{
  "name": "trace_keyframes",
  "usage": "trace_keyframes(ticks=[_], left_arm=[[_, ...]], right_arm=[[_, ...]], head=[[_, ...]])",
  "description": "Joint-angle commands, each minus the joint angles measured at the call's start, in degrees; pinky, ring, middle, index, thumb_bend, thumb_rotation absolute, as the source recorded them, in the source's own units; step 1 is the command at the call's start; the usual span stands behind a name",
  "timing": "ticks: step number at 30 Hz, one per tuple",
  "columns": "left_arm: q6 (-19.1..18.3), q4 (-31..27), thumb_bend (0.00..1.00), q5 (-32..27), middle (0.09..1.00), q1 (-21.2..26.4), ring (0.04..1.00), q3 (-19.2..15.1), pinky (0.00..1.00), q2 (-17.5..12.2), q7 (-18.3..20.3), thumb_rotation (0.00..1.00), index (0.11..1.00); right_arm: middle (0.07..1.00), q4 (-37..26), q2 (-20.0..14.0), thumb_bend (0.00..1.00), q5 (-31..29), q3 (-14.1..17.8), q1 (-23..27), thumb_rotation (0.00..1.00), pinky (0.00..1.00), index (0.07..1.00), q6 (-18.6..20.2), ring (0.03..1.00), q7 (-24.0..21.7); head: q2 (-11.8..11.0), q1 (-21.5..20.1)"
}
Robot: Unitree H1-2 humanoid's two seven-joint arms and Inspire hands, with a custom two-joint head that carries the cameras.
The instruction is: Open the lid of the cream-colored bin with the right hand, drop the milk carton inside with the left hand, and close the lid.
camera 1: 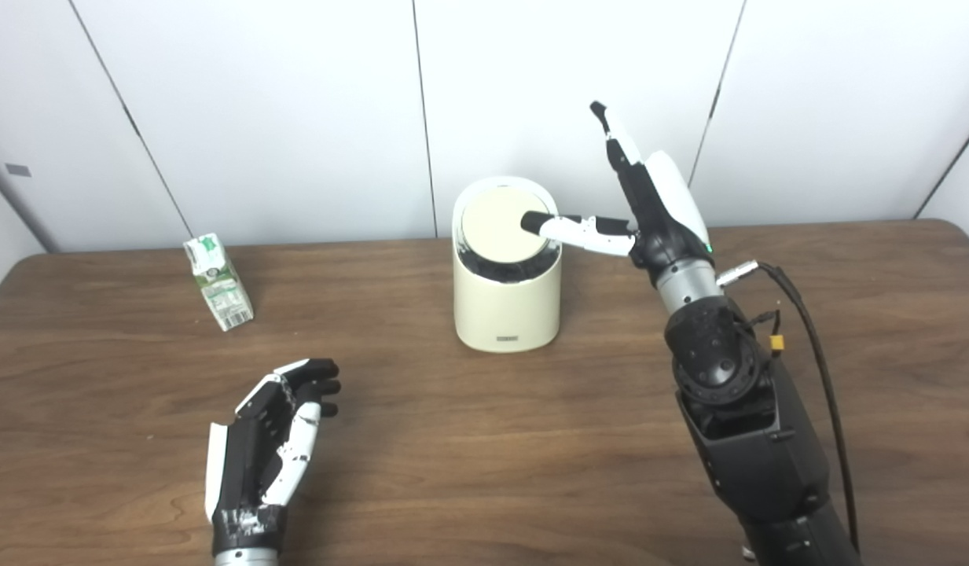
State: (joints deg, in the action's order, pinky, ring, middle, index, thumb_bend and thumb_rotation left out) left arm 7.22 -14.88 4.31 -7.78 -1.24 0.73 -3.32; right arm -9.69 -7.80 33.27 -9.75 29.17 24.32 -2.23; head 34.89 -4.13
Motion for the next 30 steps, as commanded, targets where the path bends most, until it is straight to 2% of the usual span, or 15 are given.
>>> trace_keyframes(ticks=[1,5,11,20,26,30], left_arm=[[2.3,-0.4,0.26,0.4,0.7,1.2,0.673,0.2,0.59,0.1,-0.2,0.52,0.691],[2.7,-0.1,0.27,0.1,0.698,1.3,0.673,0.2,0.59,0.1,-0.1,0.51,0.692],[2.5,-0.2,0.27,0.9,0.697,1.3,0.669,0.3,0.58,0.3,-0.5,0.51,0.689],[2.7,-0.2,0.27,0.9,0.697,1.3,0.669,0.5,0.58,0.4,-0.3,0.51,0.69],[2.6,-0.2,0.27,0.9,0.697,1.4,0.67,0.7,0.59,0.6,-0.4,0.52,0.691],[2.6,-0.2,0.27,1.0,0.697,1.4,0.668,0.7,0.59,0.8,-0.5,0.52,0.691]], right_arm=[[1.0,0.7,0.4,0.87,2.6,-0.1,3.0,0.52,0.97,1.0,-0.3,1.0,2.4],[1.0,3.5,1.4,0.84,4.8,-0.7,4.0,0.47,1.0,1.0,0.1,1.0,3.5],[1.0,6.6,2.1,0.82,7.0,-1.0,5.8,0.47,1.0,1.0,2.5,1.0,1.0],[1.0,10.2,2.1,0.84,9.9,-1.6,6.6,0.45,1.0,1.0,2.5,1.0,0.8],[1.0,11.9,2.3,0.84,10.6,-2.2,7.1,0.51,1.0,1.0,2.4,1.0,1.0],[1.0,12.9,2.3,0.86,11.4,-2.6,7.2,0.46,1.0,1.0,2.3,1.0,1.8]], head=[[0.0,0.0],[-0.1,0.0],[-0.2,0.1],[-0.2,0.1],[-0.2,0.2],[-0.2,0.2]])
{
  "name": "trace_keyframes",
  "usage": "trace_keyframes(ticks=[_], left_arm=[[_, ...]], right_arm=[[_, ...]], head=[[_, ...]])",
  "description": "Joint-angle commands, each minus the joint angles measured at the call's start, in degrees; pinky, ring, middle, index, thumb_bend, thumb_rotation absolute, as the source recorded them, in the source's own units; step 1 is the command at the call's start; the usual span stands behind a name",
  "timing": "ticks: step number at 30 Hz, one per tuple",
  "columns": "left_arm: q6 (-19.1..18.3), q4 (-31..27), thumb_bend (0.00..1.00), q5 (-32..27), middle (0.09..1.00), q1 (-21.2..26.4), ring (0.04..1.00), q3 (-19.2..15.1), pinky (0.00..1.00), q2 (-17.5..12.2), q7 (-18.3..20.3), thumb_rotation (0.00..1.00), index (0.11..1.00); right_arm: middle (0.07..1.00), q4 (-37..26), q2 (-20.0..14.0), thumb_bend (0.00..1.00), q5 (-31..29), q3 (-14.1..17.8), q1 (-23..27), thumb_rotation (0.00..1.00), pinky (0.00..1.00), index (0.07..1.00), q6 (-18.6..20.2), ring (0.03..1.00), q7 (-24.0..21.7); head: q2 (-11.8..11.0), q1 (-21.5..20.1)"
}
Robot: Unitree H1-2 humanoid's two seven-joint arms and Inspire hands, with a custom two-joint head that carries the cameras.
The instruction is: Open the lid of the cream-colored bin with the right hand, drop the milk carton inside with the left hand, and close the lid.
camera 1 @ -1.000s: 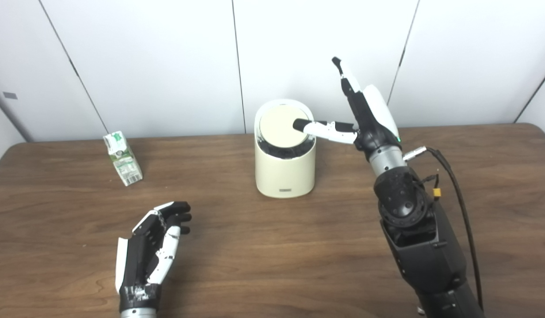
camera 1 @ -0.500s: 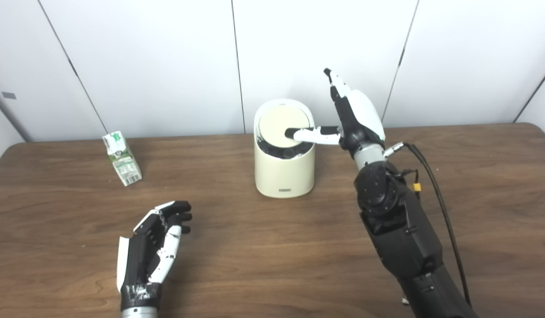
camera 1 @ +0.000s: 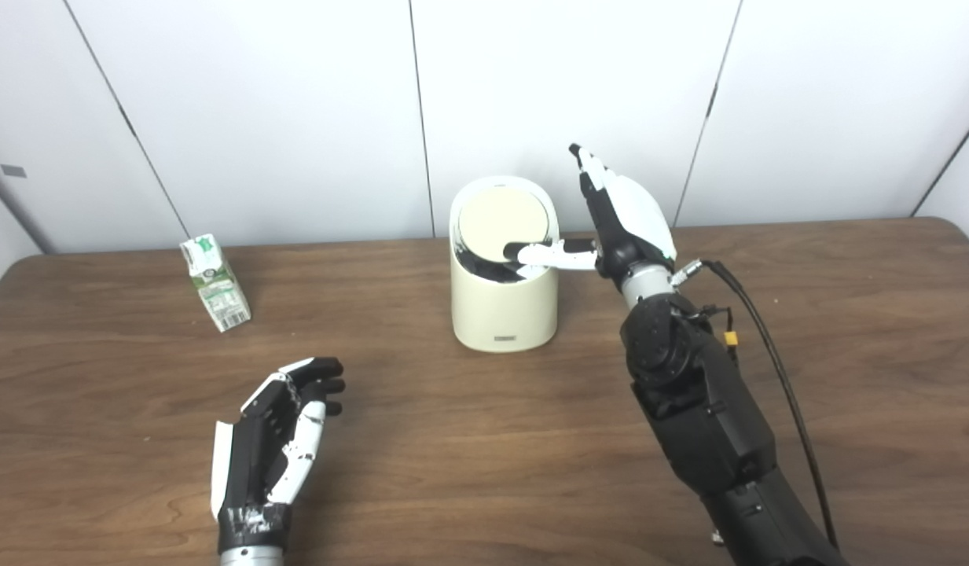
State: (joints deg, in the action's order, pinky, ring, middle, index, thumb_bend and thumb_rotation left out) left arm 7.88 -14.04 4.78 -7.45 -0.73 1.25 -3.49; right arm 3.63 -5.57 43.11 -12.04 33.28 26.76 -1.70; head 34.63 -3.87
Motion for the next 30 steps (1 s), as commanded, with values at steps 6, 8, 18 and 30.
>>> trace_keyframes(ticks=[6,8,18,30], left_arm=[[2.1,-1.0,0.26,0.4,0.696,1.0,0.668,0.2,0.58,0.4,-0.3,0.51,0.69],[2.0,-1.2,0.26,0.4,0.696,1.0,0.668,0.2,0.58,0.4,-0.3,0.5,0.69],[1.5,-1.5,0.27,0.2,0.698,0.9,0.674,0.4,0.6,0.6,-0.1,0.5,0.691],[1.8,-1.4,0.27,0.0,0.694,1.0,0.669,0.2,0.59,0.5,-0.2,0.5,0.686]], right_arm=[[1.0,0.0,0.3,0.87,4.9,-0.5,2.8,0.39,1.0,1.0,0.1,1.0,0.3],[1.0,-0.5,0.5,0.87,5.7,-0.4,2.4,0.36,1.0,1.0,0.1,1.0,-0.4],[1.0,-0.8,0.3,0.92,9.5,-1.9,1.8,0.26,1.0,1.0,0.1,1.0,-1.8],[1.0,-1.2,-0.2,0.92,9.3,-1.9,0.6,0.35,1.0,1.0,0.1,1.0,-3.6]], head=[[0.0,-0.1],[0.3,-0.2],[0.5,0.0],[0.6,0.0]])
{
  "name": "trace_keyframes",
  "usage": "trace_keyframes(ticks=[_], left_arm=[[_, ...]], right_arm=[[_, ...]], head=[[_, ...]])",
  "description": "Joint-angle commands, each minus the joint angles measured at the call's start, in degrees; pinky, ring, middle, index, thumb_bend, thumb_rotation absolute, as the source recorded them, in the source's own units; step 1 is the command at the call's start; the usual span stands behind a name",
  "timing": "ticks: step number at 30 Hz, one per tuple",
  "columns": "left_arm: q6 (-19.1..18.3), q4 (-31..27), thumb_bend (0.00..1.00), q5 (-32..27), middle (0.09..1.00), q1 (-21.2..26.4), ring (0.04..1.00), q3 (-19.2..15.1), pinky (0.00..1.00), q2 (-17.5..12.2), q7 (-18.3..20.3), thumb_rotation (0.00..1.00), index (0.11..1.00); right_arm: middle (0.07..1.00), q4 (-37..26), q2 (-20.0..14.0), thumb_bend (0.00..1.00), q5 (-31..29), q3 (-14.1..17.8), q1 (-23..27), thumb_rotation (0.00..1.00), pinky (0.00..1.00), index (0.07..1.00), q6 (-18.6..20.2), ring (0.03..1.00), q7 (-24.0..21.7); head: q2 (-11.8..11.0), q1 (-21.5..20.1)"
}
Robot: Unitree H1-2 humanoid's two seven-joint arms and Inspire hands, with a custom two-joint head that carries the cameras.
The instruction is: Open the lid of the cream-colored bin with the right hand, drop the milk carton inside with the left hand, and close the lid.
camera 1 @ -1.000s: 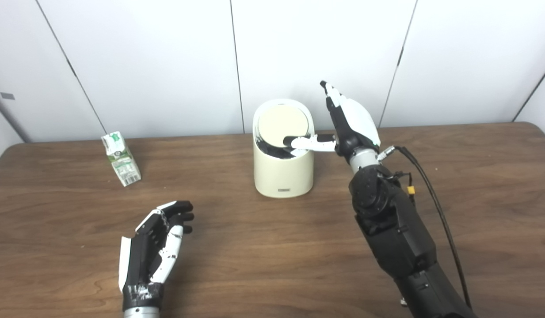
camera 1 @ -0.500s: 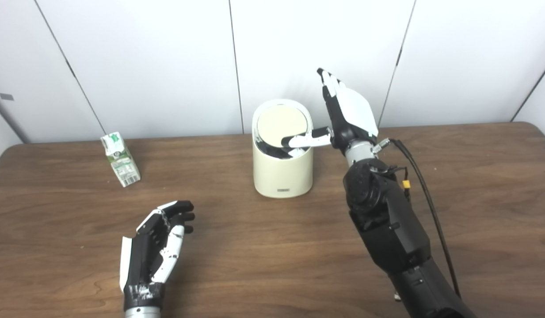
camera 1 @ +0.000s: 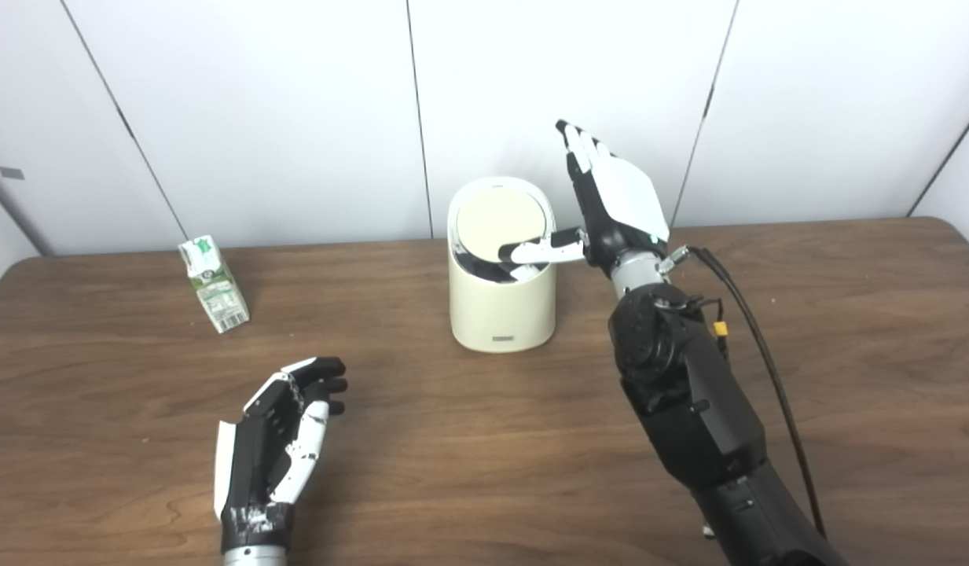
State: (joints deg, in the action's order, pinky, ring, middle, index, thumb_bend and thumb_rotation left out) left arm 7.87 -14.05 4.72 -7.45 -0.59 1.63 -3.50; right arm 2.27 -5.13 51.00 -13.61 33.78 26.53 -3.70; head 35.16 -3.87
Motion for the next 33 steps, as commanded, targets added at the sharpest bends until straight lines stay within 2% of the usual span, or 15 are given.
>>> trace_keyframes(ticks=[1,4,5,8,13,17,23,29,31,33], left_arm=[[1.9,-1.3,0.27,-0.1,0.695,1.0,0.67,0.1,0.59,0.0,-0.1,0.5,0.686],[1.9,-1.2,0.27,-0.2,0.696,1.1,0.671,0.1,0.59,-0.1,0.1,0.5,0.687],[1.9,-1.2,0.27,-0.1,0.697,1.1,0.67,0.1,0.59,-0.1,0.0,0.5,0.688],[2.0,-1.2,0.27,0.0,0.696,1.1,0.67,0.2,0.59,0.0,0.0,0.5,0.686],[1.6,-1.4,0.27,-0.2,0.698,1.0,0.673,0.3,0.59,0.0,0.1,0.5,0.689],[1.9,-1.2,0.28,0.2,0.697,1.0,0.671,0.4,0.59,0.0,-0.1,0.5,0.688],[1.8,-1.2,0.28,-0.1,0.695,0.9,0.67,0.2,0.59,0.1,-0.2,0.51,0.686],[1.9,-1.2,0.28,0.0,0.692,1.0,0.665,0.0,0.58,-0.3,-0.1,0.5,0.684],[1.8,-1.3,0.28,0.0,0.692,1.1,0.665,0.0,0.58,-0.3,0.0,0.5,0.684],[1.8,-1.3,0.27,0.2,0.693,1.0,0.667,-0.1,0.58,-0.4,-0.1,0.5,0.685]], right_arm=[[1.0,0.1,-0.7,0.92,1.4,-0.2,-0.1,0.36,1.0,1.0,0.4,1.0,-2.1],[1.0,-0.6,-0.7,0.92,1.8,0.1,-0.6,0.45,1.0,1.0,0.4,1.0,-3.2],[1.0,-0.7,-0.8,0.93,2.2,0.2,-0.7,0.54,1.0,1.0,0.4,1.0,-3.5],[1.0,-1.0,-0.8,0.96,3.2,0.3,-1.1,0.7,1.0,0.998,0.4,1.0,-4.5],[1.0,-1.2,-1.3,0.99,2.7,0.2,-1.8,0.83,0.98,0.997,0.3,1.0,-4.5],[1.0,-2.4,-1.6,1.0,1.1,0.2,-2.6,0.88,0.98,1.0,-0.5,1.0,-3.5],[1.0,-7.0,-3.6,0.97,1.0,-1.2,-5.6,0.9,1.0,1.0,-3.8,1.0,-1.6],[1.0,-15.2,-3.9,0.97,-2.5,1.3,-11.2,0.88,1.0,1.0,-5.9,1.0,0.3],[1.0,-18.6,-3.7,0.94,-4.3,2.4,-14.2,0.89,1.0,1.0,-6.8,1.0,1.1],[1.0,-21.0,-3.1,0.82,-7.2,3.8,-17.1,0.88,0.99,1.0,-8.9,1.0,2.8]], head=[[0.0,0.0],[0.0,0.0],[0.0,0.0],[-0.1,-0.1],[-0.1,0.0],[-0.1,0.1],[-0.2,0.1],[-0.2,0.0],[-0.2,0.0],[-0.2,0.0]])
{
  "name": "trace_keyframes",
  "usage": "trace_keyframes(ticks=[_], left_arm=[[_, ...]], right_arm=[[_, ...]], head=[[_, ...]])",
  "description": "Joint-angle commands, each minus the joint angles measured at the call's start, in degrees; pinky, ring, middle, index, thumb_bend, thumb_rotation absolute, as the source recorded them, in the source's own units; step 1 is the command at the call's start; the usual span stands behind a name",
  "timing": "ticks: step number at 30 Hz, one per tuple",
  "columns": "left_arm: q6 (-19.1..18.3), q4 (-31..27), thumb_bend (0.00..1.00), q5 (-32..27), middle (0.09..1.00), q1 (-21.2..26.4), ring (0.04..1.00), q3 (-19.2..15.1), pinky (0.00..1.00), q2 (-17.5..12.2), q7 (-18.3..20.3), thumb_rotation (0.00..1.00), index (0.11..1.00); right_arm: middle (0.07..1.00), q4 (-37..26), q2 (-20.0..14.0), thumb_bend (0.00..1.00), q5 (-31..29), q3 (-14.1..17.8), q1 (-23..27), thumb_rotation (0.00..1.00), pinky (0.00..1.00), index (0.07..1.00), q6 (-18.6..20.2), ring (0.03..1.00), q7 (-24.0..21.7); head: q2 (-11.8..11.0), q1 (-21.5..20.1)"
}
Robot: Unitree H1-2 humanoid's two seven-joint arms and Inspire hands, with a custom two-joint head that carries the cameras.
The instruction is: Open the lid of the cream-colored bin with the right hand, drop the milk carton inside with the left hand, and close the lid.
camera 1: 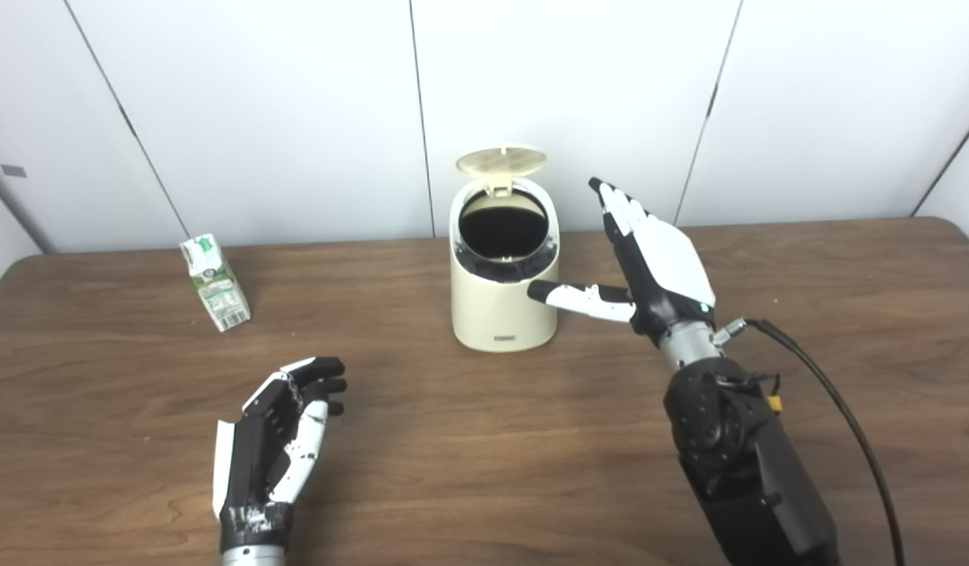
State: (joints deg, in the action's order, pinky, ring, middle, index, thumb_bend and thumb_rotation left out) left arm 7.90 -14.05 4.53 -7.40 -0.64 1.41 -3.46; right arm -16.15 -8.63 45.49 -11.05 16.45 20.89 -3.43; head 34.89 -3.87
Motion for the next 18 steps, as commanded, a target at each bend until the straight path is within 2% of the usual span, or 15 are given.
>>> trace_keyframes(ticks=[1,3,6,7,9,12,18], left_arm=[[1.7,-1.3,0.27,0.4,0.693,1.0,0.667,-0.1,0.58,-0.3,-0.1,0.51,0.685],[1.8,-1.2,0.27,0.3,0.692,1.0,0.667,-0.2,0.58,-0.3,-0.1,0.51,0.683],[1.7,-1.5,0.27,0.3,0.693,1.0,0.665,-0.2,0.58,-0.5,-0.1,0.51,0.685],[1.6,-1.6,0.27,0.2,0.694,0.9,0.665,-0.2,0.58,-0.6,0.0,0.51,0.685],[1.5,-1.8,0.28,-0.1,0.697,0.8,0.668,-0.3,0.58,-0.7,0.1,0.51,0.687],[1.5,-1.9,0.28,-0.4,0.696,0.8,0.668,-0.4,0.58,-0.7,0.1,0.51,0.686],[1.6,-2.1,0.28,-0.6,0.698,0.7,0.671,-0.5,0.59,-0.8,0.2,0.51,0.687]], right_arm=[[1.0,-3.5,0.7,0.73,-3.4,1.9,-1.3,0.86,0.97,0.995,-4.7,0.995,3.5],[0.97,-4.6,1.1,0.47,-6.3,3.1,-3.9,0.82,0.86,0.954,-7.8,0.949,5.5],[0.899,-4.3,1.6,0.22,-12.4,5.2,-8.2,0.72,0.76,0.881,-15.6,0.885,9.8],[0.875,-3.7,1.8,0.19,-14.3,5.9,-9.4,0.66,0.75,0.857,-18.3,0.864,11.2],[0.837,-2.7,2.4,0.16,-17.3,7.1,-11.1,0.59,0.72,0.819,-22.0,0.829,13.0],[0.824,-2.2,3.1,0.16,-21.5,8.3,-13.8,0.71,0.72,0.802,-25.5,0.818,13.6],[0.822,-3.0,4.2,0.15,-25.5,9.2,-17.5,0.68,0.72,0.802,-27.8,0.813,13.0]], head=[[0.1,0.0],[0.1,0.1],[0.2,0.2],[0.3,0.2],[0.4,0.2],[0.5,0.2],[0.9,0.5]])
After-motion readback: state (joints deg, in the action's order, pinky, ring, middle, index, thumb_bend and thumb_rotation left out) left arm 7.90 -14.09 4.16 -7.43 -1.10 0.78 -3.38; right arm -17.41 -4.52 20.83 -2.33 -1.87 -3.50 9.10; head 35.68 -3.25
